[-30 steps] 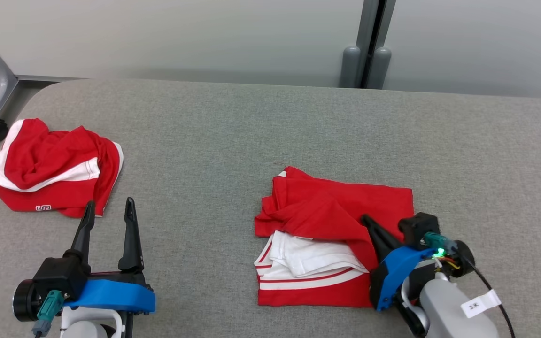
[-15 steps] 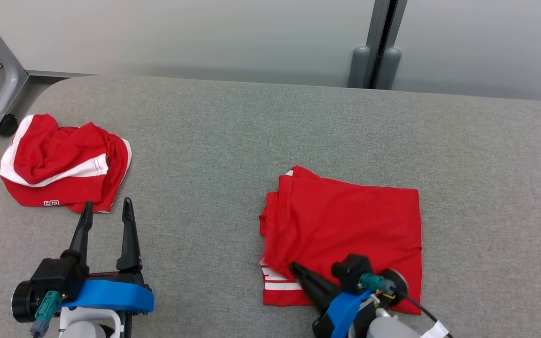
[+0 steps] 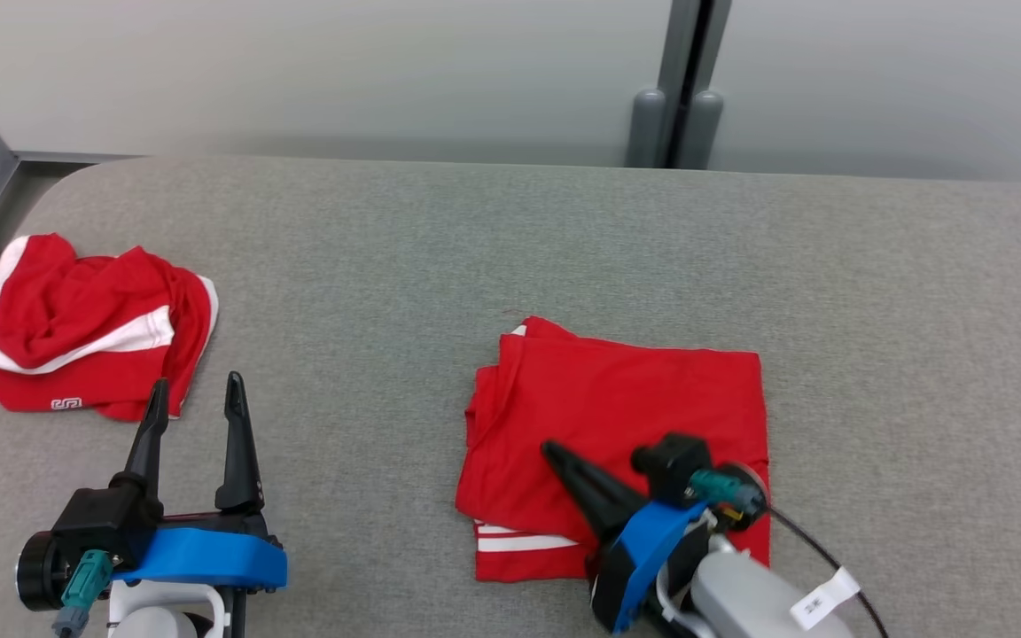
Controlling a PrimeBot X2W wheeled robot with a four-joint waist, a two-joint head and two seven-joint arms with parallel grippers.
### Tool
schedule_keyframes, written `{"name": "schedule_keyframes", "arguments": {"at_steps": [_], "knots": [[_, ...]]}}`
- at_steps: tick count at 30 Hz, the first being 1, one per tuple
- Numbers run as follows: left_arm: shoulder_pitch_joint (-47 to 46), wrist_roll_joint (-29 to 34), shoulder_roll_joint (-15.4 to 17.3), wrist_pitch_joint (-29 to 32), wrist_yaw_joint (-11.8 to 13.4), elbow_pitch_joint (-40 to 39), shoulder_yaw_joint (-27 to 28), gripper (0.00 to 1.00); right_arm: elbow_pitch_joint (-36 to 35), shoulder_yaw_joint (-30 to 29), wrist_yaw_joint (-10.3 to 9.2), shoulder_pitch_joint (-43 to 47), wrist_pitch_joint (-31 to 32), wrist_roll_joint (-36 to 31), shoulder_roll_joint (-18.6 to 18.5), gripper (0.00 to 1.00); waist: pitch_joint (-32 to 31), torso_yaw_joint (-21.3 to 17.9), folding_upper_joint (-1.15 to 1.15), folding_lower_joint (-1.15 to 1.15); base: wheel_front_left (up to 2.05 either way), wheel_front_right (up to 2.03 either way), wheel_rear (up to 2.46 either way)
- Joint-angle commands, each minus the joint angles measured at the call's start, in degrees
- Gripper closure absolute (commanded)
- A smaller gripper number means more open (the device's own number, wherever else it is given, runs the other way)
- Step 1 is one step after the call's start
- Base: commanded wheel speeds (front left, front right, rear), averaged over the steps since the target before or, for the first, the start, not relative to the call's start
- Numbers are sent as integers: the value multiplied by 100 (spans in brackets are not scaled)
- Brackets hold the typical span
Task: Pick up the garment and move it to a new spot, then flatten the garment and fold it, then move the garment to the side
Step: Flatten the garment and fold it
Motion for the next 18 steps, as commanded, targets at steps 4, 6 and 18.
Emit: {"name": "schedule_keyframes", "arguments": {"at_steps": [4,6,18], "knots": [[29,66,-11,-24,-6,-60,28,0,-381,-746,1,17,-23,-397,-140,100,-64,-194,0,0,0,0,0],[37,88,-12,-24,-6,-76,33,0,-636,-1141,1,150,-21,-608,-210,100,-92,-280,0,0,0,0,0],[176,202,40,-24,-6,-57,166,0,-1615,-2966,1,1069,-23,-1409,-408,47,-340,-729,0,0,0,0,0]]}}
